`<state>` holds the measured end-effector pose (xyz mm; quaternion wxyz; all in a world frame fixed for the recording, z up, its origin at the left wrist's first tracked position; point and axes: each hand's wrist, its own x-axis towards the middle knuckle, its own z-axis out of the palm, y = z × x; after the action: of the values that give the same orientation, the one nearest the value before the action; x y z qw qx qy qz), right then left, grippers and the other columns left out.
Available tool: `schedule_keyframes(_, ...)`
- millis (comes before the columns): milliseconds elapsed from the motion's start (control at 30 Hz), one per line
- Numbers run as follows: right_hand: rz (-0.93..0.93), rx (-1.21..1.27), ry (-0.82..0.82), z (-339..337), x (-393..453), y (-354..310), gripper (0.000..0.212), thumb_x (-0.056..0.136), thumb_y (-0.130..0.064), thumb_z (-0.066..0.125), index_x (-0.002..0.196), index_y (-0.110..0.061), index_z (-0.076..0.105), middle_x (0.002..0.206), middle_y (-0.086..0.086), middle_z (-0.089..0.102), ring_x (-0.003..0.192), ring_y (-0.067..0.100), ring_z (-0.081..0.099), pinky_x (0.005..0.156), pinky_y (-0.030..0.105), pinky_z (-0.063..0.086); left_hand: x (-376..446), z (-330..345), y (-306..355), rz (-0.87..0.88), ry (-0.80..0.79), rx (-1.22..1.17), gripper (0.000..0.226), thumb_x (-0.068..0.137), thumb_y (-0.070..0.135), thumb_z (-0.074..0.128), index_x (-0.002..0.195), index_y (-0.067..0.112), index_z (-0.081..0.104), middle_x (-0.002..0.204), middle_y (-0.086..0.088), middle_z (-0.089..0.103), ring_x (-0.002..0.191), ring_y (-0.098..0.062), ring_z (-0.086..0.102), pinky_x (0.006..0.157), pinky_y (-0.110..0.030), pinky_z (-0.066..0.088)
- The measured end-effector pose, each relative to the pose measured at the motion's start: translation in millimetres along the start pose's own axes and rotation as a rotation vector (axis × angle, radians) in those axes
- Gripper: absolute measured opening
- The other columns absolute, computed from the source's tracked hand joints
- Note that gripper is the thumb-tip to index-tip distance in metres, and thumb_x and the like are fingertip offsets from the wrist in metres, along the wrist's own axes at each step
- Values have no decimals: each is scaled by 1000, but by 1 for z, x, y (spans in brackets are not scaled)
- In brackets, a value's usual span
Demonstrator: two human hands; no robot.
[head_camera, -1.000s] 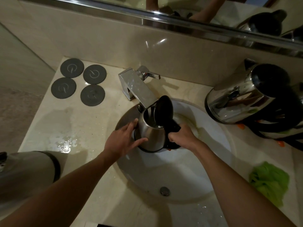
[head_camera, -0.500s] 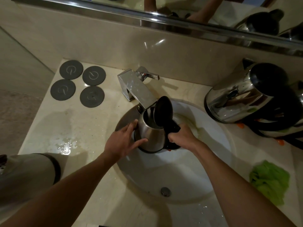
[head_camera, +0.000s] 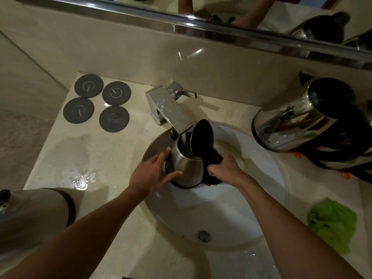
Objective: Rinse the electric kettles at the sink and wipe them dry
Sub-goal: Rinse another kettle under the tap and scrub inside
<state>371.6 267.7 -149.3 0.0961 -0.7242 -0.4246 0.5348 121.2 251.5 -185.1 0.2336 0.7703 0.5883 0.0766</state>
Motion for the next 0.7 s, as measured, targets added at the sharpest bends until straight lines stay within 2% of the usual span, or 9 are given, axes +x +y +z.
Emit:
schedule_keyframes(167, -11, -6, 15, 0, -3, 0, 11, 68, -1, 60, 66, -10, 54, 61, 8, 56, 60, 27, 61, 50, 30, 49, 0, -1, 0, 6, -12, 6, 102, 77, 88, 32, 150, 18, 31, 139, 0, 57, 115, -21, 63, 92, -39, 55)
schedule_keyframes(267, -18, 12, 8, 0, -6, 0, 9, 68, 0, 59, 67, -9, 56, 62, 11, 58, 60, 31, 64, 52, 37, 53, 0, -1, 0, 20, -2, -2, 101, 77, 88, 37, 149, 17, 33, 137, -1, 59, 114, -21, 64, 91, -39, 56)
schedule_keyframes(433, -21, -30, 22, -1, -11, -1, 16, 73, 1, 61, 68, -13, 53, 63, 5, 55, 58, 19, 57, 44, 22, 42, 0, -4, 2, 44, 27, -18, 96, 76, 84, 47, 143, 15, 40, 130, -2, 62, 107, -22, 67, 87, -36, 56)
schedule_keyframes(567, -19, -43, 9, -3, -10, -3, 18, 75, 2, 60, 67, -11, 52, 61, 7, 54, 57, 20, 55, 48, 24, 41, 0, -7, 4, 47, 24, -38, 92, 75, 85, 44, 138, 17, 44, 129, 0, 62, 106, -22, 67, 87, -37, 56)
schedule_keyframes(700, -7, -54, 9, -5, -12, -6, 16, 77, 4, 61, 69, -9, 54, 64, 7, 56, 57, 17, 57, 41, 19, 41, 0, -7, 5, 47, 22, -48, 88, 78, 80, 47, 138, 17, 44, 130, -2, 62, 107, -22, 67, 88, -36, 56)
